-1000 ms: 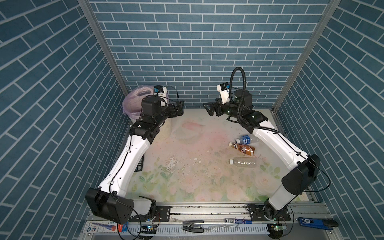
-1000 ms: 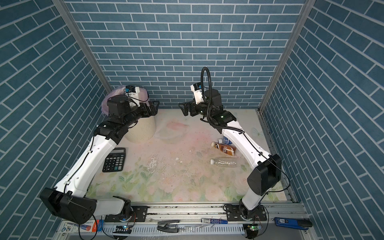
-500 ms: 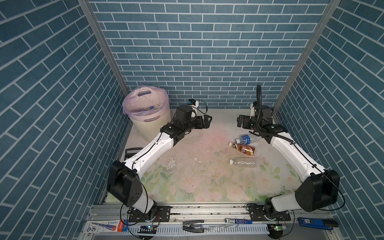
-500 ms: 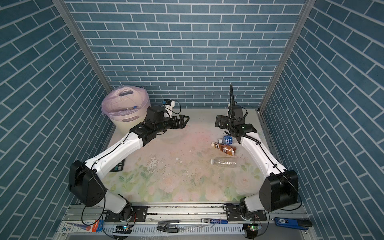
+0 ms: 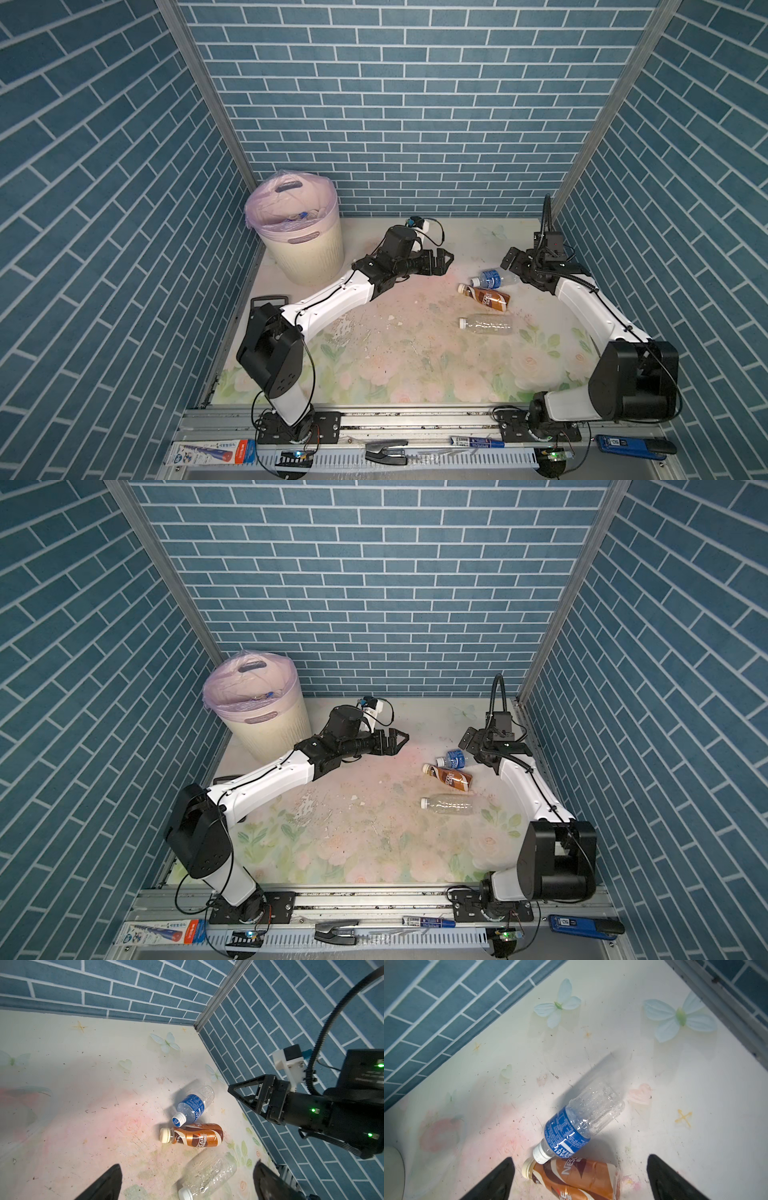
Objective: Throw the plastic bottles in the bin
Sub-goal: 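Bring left arm back while right gripper moves to the blue-labeled water bottle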
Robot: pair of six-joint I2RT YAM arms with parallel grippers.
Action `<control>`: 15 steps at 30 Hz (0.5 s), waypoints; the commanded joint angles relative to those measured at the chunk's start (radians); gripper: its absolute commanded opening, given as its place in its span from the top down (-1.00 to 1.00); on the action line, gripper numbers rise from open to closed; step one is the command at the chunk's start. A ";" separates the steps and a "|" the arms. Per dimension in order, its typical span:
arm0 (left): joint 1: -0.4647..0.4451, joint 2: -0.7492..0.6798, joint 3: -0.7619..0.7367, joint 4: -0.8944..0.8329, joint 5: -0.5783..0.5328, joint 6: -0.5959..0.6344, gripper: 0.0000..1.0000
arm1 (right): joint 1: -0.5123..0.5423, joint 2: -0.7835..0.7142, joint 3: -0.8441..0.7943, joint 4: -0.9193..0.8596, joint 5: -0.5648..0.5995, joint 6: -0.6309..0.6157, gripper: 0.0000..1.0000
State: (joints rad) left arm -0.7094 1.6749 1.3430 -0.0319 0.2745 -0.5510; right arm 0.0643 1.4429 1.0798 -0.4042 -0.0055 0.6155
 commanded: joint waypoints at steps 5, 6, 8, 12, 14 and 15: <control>-0.001 -0.032 -0.035 -0.006 -0.004 0.005 -0.99 | -0.026 0.060 -0.045 0.037 -0.027 0.173 -0.99; -0.001 -0.034 -0.041 -0.005 -0.004 0.005 -0.99 | -0.026 0.065 -0.050 0.043 -0.028 0.184 -0.98; -0.001 -0.036 -0.048 -0.002 -0.006 0.004 -0.99 | -0.027 0.082 -0.059 0.064 -0.023 0.206 -0.99; -0.001 -0.027 -0.049 0.000 -0.002 -0.003 -0.99 | -0.031 0.126 -0.048 0.083 -0.032 0.225 -0.98; -0.001 -0.025 -0.048 0.000 -0.002 -0.003 -0.99 | -0.033 0.145 -0.043 0.098 -0.034 0.235 -0.99; -0.001 -0.027 -0.048 -0.001 -0.001 -0.003 -0.99 | -0.035 0.156 -0.041 0.103 -0.037 0.239 -0.98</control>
State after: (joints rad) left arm -0.7094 1.6661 1.3006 -0.0311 0.2737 -0.5533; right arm 0.0368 1.5711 1.0527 -0.3279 -0.0330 0.7906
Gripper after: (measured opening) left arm 0.994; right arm 0.993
